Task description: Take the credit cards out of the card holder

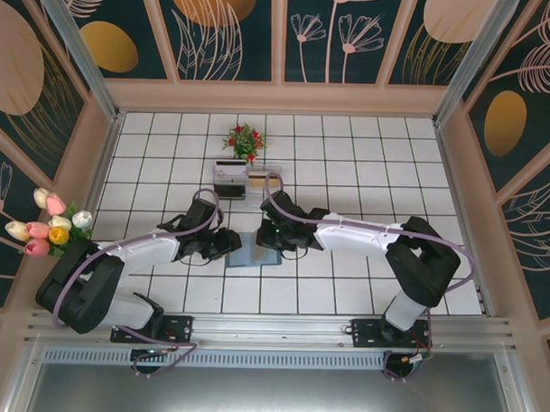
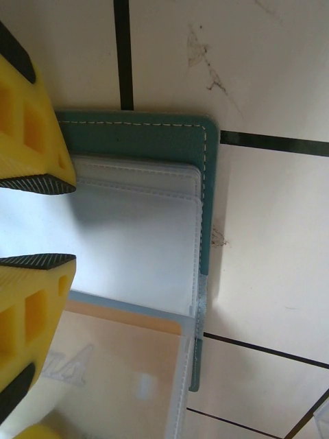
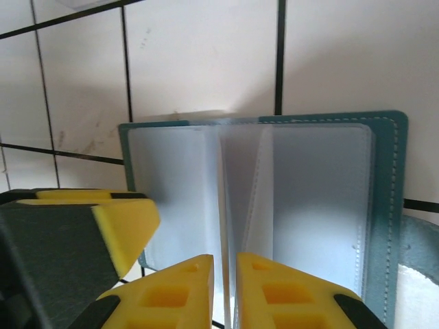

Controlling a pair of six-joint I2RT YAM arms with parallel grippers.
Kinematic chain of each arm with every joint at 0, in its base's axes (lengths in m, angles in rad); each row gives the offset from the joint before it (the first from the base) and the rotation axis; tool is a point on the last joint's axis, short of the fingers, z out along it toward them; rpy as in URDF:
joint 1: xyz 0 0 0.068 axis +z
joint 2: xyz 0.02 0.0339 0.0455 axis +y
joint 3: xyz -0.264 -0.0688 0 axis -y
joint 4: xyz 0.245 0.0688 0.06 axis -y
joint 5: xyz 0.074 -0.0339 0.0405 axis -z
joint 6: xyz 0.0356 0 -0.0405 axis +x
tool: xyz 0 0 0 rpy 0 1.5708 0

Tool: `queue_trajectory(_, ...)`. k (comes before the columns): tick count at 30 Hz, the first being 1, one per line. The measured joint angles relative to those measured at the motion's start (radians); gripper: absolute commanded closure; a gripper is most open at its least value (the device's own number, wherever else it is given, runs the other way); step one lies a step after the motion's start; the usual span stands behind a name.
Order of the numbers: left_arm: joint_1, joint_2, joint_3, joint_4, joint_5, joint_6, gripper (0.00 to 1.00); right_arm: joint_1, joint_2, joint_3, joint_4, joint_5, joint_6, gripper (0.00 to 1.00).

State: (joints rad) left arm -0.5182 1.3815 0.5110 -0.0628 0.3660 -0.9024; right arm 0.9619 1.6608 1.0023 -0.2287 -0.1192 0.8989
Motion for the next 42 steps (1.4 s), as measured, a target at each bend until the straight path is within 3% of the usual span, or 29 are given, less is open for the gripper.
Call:
queue_trajectory(12,0.0,0.0,0.0,0.0,0.0,0.0,0.67,0.0,-0.003,-0.003,0.046,-0.055,-0.014,0.81)
queue_trajectory(42,0.0,0.0,0.0,0.005,0.0,0.0,0.67,0.0,0.05,-0.015,0.129,-0.169,-0.029,0.67)
